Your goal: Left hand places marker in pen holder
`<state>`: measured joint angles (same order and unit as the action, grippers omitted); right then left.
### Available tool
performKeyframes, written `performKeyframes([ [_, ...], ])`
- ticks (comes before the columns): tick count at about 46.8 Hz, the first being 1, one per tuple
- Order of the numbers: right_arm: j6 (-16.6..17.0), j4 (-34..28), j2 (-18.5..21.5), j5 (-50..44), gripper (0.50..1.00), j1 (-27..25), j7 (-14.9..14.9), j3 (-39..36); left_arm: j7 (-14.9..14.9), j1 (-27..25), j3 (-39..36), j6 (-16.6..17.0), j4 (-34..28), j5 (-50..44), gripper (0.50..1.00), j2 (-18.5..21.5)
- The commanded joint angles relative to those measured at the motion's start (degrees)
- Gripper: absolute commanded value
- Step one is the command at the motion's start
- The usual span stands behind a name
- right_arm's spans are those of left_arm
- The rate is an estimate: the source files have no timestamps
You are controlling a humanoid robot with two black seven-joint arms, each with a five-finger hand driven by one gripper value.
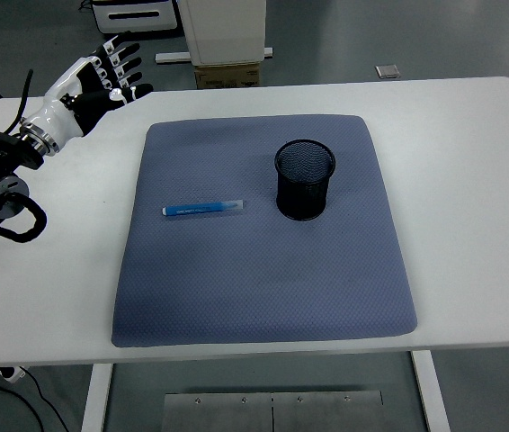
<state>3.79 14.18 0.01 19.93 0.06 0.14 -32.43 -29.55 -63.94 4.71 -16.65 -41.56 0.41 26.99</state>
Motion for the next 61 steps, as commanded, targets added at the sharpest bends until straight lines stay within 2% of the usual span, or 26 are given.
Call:
performKeyframes([
  [1, 0.0, 0.0, 0.0, 0.0, 1.0, -0.1, 0.0, 0.0, 2.1, -2.2, -2.5, 0.0, -0.3, 1.6, 1.0, -0.2],
  [4, 0.0, 0.0, 0.0, -0.1, 1.0, 0.0, 0.0, 0.0, 3.5, -3.2, -4.5, 0.6, -0.4, 3.6, 1.0, -0.3],
  [5, 0.0, 0.0, 0.0, 0.0, 1.0, -0.1, -0.1, 0.0, 4.7, -4.6, -7.3, 0.8, -0.3, 6.9, 1.0, -1.0],
  [9, 0.0, 0.0, 0.0, 0.0, 1.0, -0.1, 0.0, 0.0, 4.8, -6.4, -11.4, 2.5, -0.3, 11.3, 1.0, -2.4],
  [13, 0.0, 0.0, 0.0, 0.0, 1.0, -0.1, 0.0, 0.0, 4.8, -8.0, -14.8, 2.8, -0.3, 15.2, 1.0, -2.7],
  [28, 0.0, 0.0, 0.0, 0.0, 1.0, 0.0, -0.1, 0.0, 4.8, -9.7, -15.3, 2.1, -0.4, 32.1, 1.0, -4.8],
  [42, 0.0, 0.0, 0.0, -0.1, 1.0, 0.0, -0.1, 0.0, 4.8, -11.1, -17.6, -1.3, -0.5, 43.6, 1.0, -6.3],
  [49, 0.0, 0.0, 0.0, 0.0, 1.0, 0.0, 0.0, 0.0, 4.9, -12.0, -19.8, -4.2, -3.1, 48.7, 1.0, -7.3],
  [61, 0.0, 0.0, 0.0, -0.1, 1.0, -0.1, 0.0, 0.0, 4.8, -12.2, -21.4, -4.0, -3.3, 54.5, 1.0, -7.3],
])
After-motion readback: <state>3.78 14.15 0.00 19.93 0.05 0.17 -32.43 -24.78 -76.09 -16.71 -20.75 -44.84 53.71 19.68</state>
